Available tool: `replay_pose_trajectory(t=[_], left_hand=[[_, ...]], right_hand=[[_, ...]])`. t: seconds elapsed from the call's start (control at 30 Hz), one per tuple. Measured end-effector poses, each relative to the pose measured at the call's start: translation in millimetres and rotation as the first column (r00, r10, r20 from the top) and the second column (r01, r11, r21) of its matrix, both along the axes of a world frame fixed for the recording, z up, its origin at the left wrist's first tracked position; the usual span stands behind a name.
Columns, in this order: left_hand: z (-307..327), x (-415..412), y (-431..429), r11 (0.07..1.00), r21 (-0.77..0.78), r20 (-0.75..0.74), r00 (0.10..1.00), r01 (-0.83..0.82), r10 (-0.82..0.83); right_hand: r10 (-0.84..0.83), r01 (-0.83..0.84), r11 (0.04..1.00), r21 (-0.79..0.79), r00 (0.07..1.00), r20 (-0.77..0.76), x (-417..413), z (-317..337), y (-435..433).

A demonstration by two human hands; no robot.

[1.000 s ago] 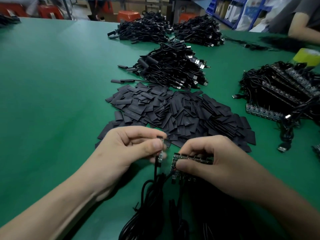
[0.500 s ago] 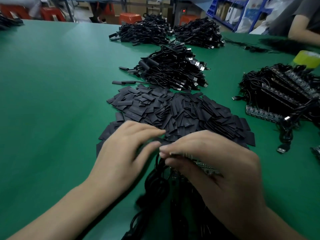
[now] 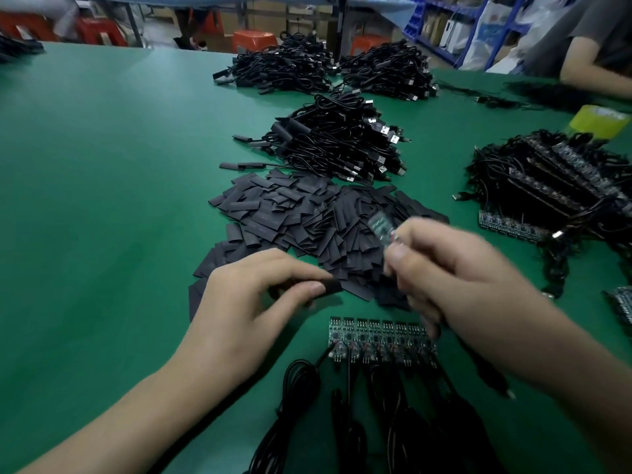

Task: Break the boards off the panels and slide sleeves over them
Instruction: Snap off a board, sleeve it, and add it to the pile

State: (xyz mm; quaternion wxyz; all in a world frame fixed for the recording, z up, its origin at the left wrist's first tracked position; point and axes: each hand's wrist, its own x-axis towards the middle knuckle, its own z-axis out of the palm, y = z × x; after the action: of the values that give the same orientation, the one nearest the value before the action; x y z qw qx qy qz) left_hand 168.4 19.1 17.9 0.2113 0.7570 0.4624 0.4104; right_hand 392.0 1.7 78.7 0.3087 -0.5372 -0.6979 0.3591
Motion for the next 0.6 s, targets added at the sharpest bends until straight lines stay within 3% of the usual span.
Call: replay_pose_trajectory(t=[0.1, 0.3, 0.37, 0.5, 0.6], left_hand=[[4.0, 5.9, -5.2, 0.969, -0.204, 0.325, 0.943, 0.140, -0.068], [1.9, 11.5, -10.2, 0.946, -0.263, 0.434, 0.899, 0.191, -0.061], [1.9, 11.3, -11.8, 0.956, -0.226, 0.392, 0.916, 0.184, -0.084], [3.2, 10.9, -11.2, 0.995, -0.029, 0.145, 0.985, 0.100, -0.095], [3.3, 7.8, -9.0, 0.998, -0.018, 0.153, 0.987, 0.056, -0.053]], right_hand=[[0.029, -0.028, 0.998, -0.056, 0.999, 0.016, -2.5, -20.1, 1.4], [0.081, -0.088, 0.993, -0.076, 0.993, -0.089, -7.1, -35.4, -1.5], [0.054, -0.063, 0.995, -0.083, 0.993, -0.108, -7.6, -35.2, -2.8], [0.069, -0.071, 0.997, -0.032, 0.996, -0.047, -12.5, -33.6, -4.3], [0.065, -0.066, 0.998, -0.015, 0.997, -0.043, -7.0, -33.4, -3.3]])
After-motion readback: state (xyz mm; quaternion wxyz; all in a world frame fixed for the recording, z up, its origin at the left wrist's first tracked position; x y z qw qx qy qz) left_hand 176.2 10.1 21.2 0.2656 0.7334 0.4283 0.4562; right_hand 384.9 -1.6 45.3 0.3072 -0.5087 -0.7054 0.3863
